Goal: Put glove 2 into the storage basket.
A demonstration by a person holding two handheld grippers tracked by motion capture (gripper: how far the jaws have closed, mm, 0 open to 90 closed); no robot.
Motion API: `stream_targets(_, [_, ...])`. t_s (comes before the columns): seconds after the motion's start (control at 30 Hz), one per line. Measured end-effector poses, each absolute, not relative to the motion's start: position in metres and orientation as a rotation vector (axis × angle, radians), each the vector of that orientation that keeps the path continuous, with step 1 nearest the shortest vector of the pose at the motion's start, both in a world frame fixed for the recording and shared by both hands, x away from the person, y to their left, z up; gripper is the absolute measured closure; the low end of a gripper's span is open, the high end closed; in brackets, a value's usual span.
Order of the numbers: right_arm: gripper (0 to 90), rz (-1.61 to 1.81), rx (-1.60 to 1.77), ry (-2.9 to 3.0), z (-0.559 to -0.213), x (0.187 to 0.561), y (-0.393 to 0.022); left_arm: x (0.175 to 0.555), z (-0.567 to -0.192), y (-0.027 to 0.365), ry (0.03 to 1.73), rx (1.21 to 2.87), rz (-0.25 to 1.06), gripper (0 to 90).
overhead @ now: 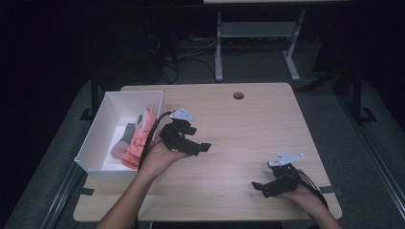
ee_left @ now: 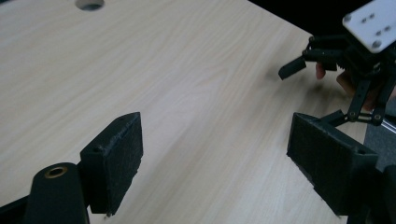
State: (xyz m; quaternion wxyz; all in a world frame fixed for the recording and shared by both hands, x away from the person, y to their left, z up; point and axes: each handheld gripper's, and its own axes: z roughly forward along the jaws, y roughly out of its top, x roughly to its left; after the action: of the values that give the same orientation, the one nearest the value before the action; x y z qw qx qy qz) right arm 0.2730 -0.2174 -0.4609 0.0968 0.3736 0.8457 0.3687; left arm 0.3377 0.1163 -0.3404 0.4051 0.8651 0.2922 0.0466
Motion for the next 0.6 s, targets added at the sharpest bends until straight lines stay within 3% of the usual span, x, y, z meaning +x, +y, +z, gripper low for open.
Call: stream_targets(0.6, [2.1,1.087,1.105,2.509,-0.462,0.273,-0.217,0.326,-0.398,0.091,0.681,2.293,0.083,17.3])
